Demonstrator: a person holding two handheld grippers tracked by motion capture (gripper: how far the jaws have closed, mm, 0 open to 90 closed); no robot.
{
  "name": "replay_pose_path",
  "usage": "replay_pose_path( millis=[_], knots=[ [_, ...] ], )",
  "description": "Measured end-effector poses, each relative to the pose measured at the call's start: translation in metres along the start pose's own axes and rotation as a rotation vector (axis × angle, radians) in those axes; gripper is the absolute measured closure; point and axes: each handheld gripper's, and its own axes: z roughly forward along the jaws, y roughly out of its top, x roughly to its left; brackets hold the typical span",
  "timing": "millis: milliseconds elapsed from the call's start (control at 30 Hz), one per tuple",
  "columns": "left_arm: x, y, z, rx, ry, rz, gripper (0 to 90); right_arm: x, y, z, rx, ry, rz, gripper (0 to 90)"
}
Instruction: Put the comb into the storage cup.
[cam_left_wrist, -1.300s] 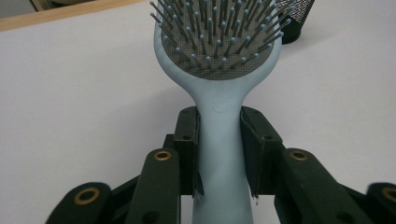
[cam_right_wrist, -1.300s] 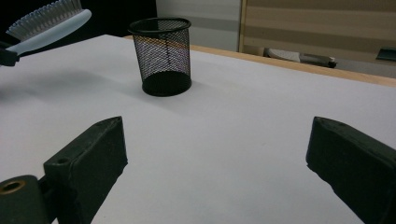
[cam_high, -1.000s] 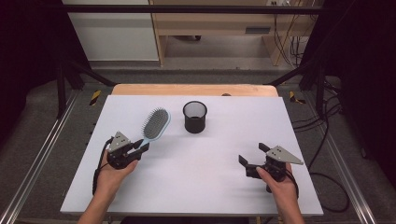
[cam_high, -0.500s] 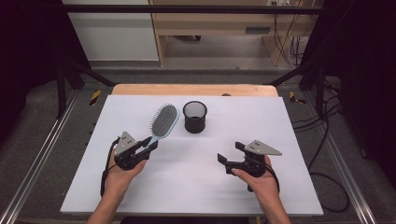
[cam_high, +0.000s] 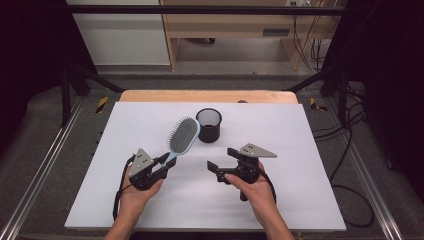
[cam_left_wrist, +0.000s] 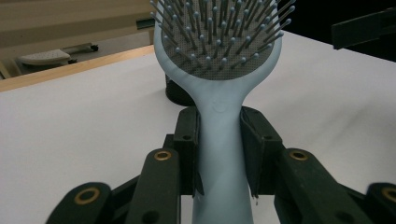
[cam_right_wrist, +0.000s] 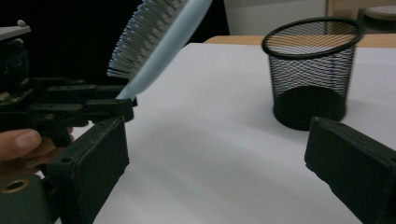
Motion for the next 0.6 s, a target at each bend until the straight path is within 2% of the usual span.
replay_pose_path(
  millis=[333,600],
  knots=[
    [-0.011,-0.001,0.001,-0.003,-0.019,0.030,69.3,0.018,0.008,0.018,0.003,0.032,-0.007,5.2],
    [-0.018,0.002,0.000,-0.013,-0.026,0.052,69.3,0.024,0.011,0.025,0.001,0.044,0.000,5.1]
  ],
)
